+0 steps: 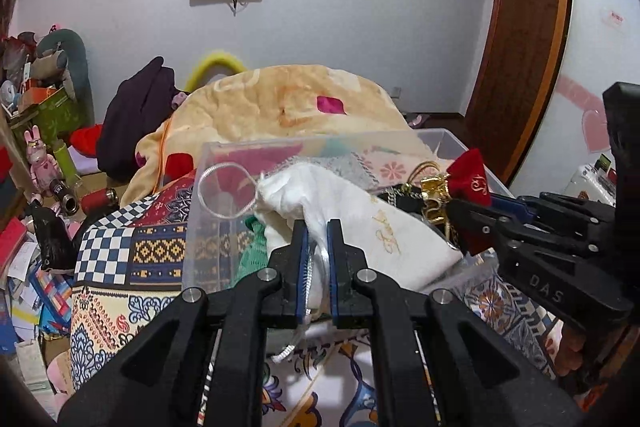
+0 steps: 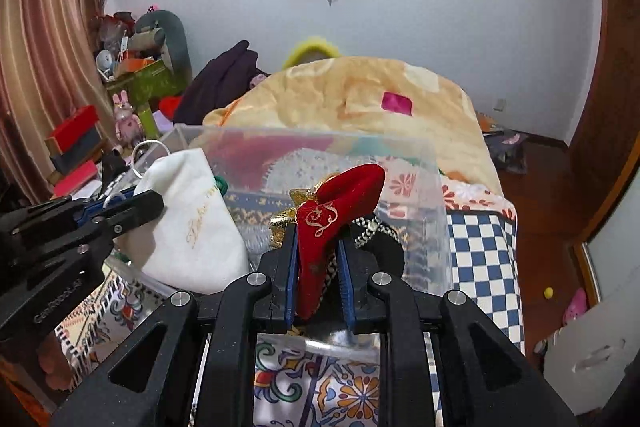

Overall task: Organize soft objects
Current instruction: 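Release the white pouch and red pouch into the clear box, then grasp the floral scrunchie with the left gripper while the right grasps the braided hair tie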

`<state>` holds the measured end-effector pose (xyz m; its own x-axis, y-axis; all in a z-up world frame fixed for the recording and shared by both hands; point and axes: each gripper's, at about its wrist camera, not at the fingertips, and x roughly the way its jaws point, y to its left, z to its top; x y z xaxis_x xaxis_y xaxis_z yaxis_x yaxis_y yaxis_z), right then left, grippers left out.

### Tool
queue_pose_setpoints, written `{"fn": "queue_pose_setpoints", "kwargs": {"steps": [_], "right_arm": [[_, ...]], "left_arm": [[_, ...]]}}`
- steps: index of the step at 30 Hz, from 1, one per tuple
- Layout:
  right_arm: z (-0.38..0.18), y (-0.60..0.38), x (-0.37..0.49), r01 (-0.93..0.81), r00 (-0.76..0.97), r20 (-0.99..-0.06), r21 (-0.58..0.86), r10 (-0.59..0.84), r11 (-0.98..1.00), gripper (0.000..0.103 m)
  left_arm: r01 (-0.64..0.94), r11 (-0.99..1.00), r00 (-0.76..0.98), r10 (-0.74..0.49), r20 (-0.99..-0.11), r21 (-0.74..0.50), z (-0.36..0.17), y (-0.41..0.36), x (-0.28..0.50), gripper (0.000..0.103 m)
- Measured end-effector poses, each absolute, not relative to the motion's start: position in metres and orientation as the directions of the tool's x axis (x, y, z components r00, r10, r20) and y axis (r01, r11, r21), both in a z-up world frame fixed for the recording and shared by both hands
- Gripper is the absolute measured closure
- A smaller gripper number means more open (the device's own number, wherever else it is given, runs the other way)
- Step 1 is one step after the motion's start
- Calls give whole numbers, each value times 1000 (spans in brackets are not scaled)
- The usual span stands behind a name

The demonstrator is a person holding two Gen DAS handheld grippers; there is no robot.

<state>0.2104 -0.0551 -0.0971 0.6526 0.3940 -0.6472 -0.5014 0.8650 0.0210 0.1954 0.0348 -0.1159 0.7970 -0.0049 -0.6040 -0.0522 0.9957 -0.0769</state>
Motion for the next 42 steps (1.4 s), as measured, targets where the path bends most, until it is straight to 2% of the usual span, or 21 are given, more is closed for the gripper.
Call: {"fn": "queue_pose_setpoints", "kwargs": {"steps": [5,12,15,16,17,22,26,29,34,42], "right_arm": [[-94,-63,207,-505,658,-645,4,388,863,57],[-84,-77,192,-501,676,-620,7,397,866,45],[-76,-80,181,-516,681,-603,7,416,856,41],[-75,-78,178,-522,681,-598,8,422,853,35],[-73,-79,172,-532,684,-587,7,434,847,30],[-74,-76,145,-576,674,-564,4,477,818,22],[-86,-69,130,-607,652,-582,-15,487,794,22],[-100,-64,124,-629,612,-618,-4,493,777,22],[-127,-57,117,-655,535,-685,32,494,755,22],[-156,-54,124,-650,481,-747,47,459,758,22]], "left_arm": [[-50,996,791,-9,-611,-80,-116,35,189,91],[-32,993,798,-42,-601,-112,-107,38,170,84],[-26,993,813,-46,-581,-115,-100,39,156,72],[-26,993,821,-43,-569,-114,-96,38,149,67],[-25,993,828,-43,-560,-112,-94,39,145,65],[4,996,838,-55,-543,-94,-90,35,117,56],[28,995,813,-78,-578,-94,-102,32,100,54],[48,992,778,-113,-619,-121,-117,31,88,54],[70,993,710,-115,-694,-94,-149,19,76,54],[47,993,657,-109,-746,-104,-180,16,68,54]]}}
